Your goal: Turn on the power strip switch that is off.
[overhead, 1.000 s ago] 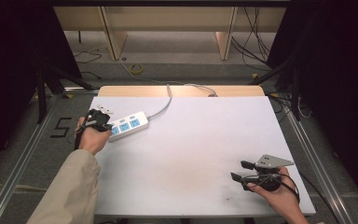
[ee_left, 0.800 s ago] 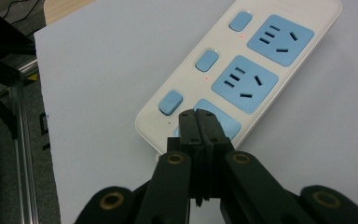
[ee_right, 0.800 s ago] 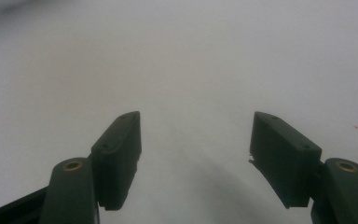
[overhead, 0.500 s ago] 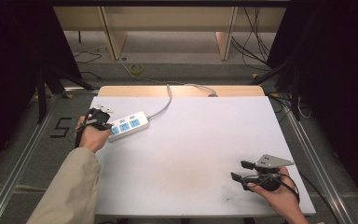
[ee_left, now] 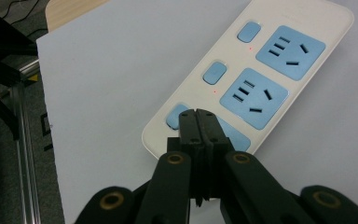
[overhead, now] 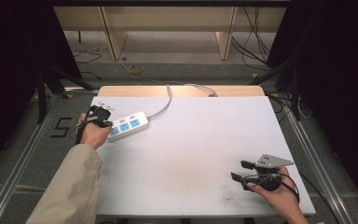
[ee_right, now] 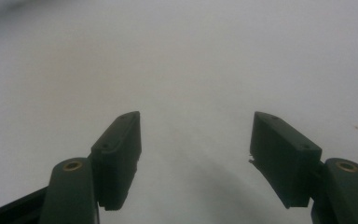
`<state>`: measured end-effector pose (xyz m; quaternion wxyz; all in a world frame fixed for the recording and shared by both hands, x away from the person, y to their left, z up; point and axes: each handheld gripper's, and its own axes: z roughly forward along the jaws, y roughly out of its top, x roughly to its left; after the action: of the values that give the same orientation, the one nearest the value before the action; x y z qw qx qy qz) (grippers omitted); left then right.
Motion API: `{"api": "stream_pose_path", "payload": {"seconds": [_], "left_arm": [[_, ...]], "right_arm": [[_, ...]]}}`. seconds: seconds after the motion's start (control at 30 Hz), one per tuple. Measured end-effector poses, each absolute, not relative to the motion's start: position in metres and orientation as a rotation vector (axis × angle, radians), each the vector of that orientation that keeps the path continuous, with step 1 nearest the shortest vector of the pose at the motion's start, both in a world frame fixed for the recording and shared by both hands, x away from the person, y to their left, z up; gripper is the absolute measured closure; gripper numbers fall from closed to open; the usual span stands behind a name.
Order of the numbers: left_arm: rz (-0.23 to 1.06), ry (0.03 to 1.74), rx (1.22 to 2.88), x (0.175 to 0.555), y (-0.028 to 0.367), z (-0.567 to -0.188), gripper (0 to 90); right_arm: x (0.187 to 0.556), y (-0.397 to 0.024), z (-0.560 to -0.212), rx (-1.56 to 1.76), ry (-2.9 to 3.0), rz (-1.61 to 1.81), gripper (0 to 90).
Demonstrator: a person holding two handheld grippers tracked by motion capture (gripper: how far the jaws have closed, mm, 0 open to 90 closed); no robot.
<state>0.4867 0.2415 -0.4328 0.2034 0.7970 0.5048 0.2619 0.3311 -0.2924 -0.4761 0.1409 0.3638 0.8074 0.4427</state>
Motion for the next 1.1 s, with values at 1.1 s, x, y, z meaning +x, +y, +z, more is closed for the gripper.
{"api": "stream_pose_path", "payload": {"seconds": [1.1], "left_arm": [[0.725,1.427,2.24,0.4963,0.2476,-0.4395,90.0]], "right_arm": [[0.3315,-0.2922,-0.4763,1.053,2.334,1.277,34.7]]}}
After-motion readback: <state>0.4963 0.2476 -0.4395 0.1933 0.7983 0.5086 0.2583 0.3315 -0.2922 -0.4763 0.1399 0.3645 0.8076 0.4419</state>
